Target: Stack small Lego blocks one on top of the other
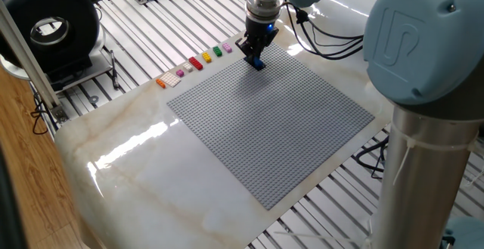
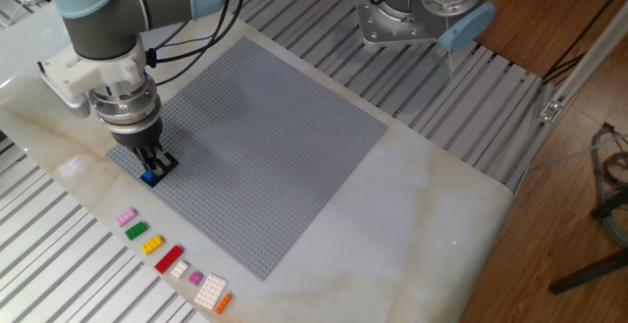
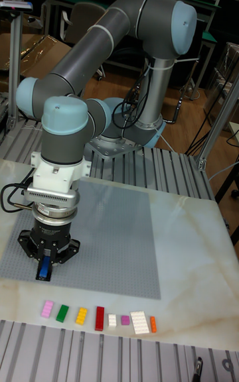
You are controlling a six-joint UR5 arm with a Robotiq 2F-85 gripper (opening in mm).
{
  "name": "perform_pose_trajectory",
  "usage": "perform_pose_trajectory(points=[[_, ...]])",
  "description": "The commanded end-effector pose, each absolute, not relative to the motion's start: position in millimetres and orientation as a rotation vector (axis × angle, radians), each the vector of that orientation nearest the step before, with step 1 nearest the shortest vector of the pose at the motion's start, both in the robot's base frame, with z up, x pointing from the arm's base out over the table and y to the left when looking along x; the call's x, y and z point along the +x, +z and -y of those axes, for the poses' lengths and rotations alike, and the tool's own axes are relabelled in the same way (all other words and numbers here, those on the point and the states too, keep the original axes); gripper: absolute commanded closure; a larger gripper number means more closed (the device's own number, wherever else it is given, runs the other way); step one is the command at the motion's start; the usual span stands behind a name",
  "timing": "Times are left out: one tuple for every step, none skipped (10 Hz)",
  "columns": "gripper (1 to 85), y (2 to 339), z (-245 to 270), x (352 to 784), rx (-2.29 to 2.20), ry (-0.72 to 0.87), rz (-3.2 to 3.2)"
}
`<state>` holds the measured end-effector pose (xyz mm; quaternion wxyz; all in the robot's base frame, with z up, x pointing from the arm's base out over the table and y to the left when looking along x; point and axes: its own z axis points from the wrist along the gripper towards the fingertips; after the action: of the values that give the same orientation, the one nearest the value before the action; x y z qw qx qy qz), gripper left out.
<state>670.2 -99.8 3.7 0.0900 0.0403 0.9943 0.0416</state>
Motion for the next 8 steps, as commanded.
perform_pose_trajectory(points=[[84.7,7.9,100.9,671.2,0.128,0.155,-2.953],[84.7,10.9,101.0,669.4,0.127,0.169,-2.96],[84.7,11.8,98.7,668.6,0.137,0.183,-2.963],[84.7,11.7,96.9,668.3,0.151,0.193,-2.964],[81.3,11.0,97.7,668.7,0.155,0.189,-2.962],[80.3,9.8,99.2,669.0,0.159,0.18,-2.962],[80.3,5.4,100.7,668.1,0.147,0.139,-2.964],[78.3,1.2,97.2,668.0,0.134,0.149,-2.964]])
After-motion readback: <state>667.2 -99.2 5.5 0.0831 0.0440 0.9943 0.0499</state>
